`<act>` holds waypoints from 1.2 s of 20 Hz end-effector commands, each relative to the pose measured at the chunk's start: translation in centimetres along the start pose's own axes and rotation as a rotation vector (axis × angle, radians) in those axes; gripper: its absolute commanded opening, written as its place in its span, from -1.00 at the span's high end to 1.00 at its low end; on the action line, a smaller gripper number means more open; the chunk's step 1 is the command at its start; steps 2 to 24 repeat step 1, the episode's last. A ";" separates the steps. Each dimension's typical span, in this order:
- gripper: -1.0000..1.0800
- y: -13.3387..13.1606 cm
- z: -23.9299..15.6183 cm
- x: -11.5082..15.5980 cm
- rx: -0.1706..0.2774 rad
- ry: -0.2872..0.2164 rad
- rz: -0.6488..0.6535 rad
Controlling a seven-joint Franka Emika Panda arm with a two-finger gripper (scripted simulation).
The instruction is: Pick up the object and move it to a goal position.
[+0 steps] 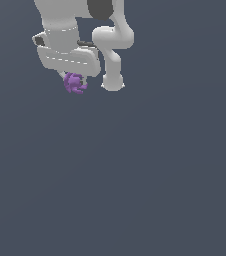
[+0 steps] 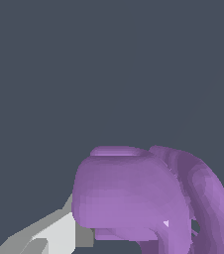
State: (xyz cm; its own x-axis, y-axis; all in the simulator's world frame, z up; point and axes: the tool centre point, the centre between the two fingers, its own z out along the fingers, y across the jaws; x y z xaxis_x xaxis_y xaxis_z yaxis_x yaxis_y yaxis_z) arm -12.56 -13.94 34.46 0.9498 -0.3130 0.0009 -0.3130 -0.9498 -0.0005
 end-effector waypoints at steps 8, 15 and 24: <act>1.00 0.1 -0.2 -0.1 0.000 -0.001 0.000; 1.00 0.1 -0.2 -0.1 0.000 -0.001 0.000; 1.00 0.1 -0.2 -0.1 0.000 -0.001 0.000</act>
